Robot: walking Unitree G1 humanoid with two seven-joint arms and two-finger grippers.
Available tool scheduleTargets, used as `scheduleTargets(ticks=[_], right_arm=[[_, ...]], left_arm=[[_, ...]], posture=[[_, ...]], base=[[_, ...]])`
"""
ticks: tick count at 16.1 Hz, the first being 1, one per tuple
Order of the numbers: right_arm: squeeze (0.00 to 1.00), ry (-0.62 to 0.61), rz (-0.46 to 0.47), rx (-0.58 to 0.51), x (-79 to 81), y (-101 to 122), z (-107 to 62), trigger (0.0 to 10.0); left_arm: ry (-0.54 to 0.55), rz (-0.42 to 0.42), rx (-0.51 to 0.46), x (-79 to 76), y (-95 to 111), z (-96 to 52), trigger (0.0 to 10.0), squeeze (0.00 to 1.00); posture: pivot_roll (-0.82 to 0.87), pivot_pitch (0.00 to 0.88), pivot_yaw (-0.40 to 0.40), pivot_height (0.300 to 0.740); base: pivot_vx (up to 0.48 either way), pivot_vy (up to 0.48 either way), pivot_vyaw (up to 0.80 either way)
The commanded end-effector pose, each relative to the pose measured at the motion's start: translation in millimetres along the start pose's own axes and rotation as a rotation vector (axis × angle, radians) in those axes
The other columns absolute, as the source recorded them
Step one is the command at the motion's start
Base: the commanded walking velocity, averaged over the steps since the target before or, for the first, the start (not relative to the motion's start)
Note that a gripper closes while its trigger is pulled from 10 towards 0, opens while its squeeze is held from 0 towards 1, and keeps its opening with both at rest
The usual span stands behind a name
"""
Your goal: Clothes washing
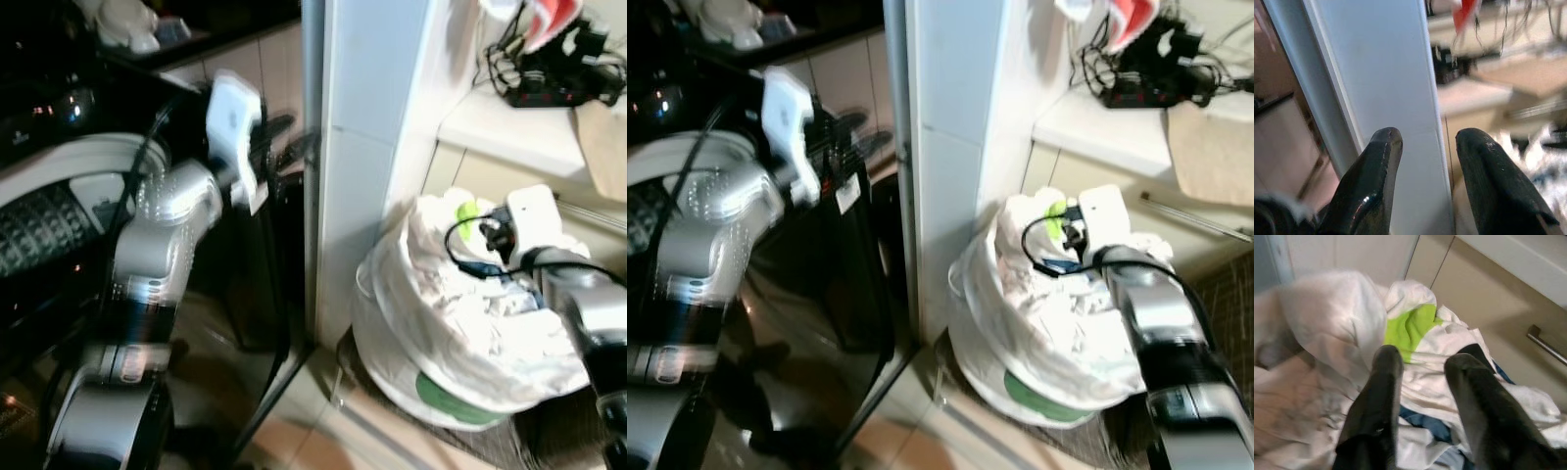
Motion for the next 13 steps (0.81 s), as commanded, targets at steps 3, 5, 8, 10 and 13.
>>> scheduleTargets(ticks=[3,5,8,10,13], right_arm=[[1.0,-0.006,-0.114,0.027,-12.5,-6.0,10.3,10.0],[1.0,0.008,-0.132,0.04,-14.9,-9.2,13.2,10.0],[1.0,0.083,-0.179,0.049,-6.7,-11.9,17.8,10.0],[1.0,0.069,-0.225,0.066,-7.6,-15.5,19.0,10.0],[0.7,0.023,-0.324,0.084,-9.7,-20.2,21.0,10.0]], left_arm=[[-0.023,0.043,0.057,-12.8,0.6,-17.0,10.0,0.0],[-0.023,0.061,0.075,-12.9,2.5,-26.5,10.0,0.0],[-0.02,0.087,0.114,-10.2,10.8,-49.4,10.0,0.0],[-0.034,0.096,0.14,-11.9,14.4,-59.9,10.0,0.0],[-0.011,0.11,0.186,-5.0,25.4,-86.1,10.0,0.0]], posture=[[-0.03,0.0,0.041,0.74],[0.01,0.027,0.046,0.74],[0.1,0.092,0.054,0.74],[0.14,0.116,0.056,0.74],[0.25,0.166,0.061,0.74]], base=[[0.0,0.0,0.0],[0.0,0.0,0.0],[0.0,0.0,0.0],[0.0,0.0,0.0],[0.0,0.0,0.0]])
Point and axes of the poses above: a point about 5 cm out from each wrist's last joint towards the gripper, its own z axis pointing out of the wrist towards the gripper, its own y axis along the axis of the wrist's last joint, x = y × z, the point moved 6 cm from there along z, pointing out of the wrist towards the gripper, and after that the axes turned 9 degrees about z, right-handed, at the moved point
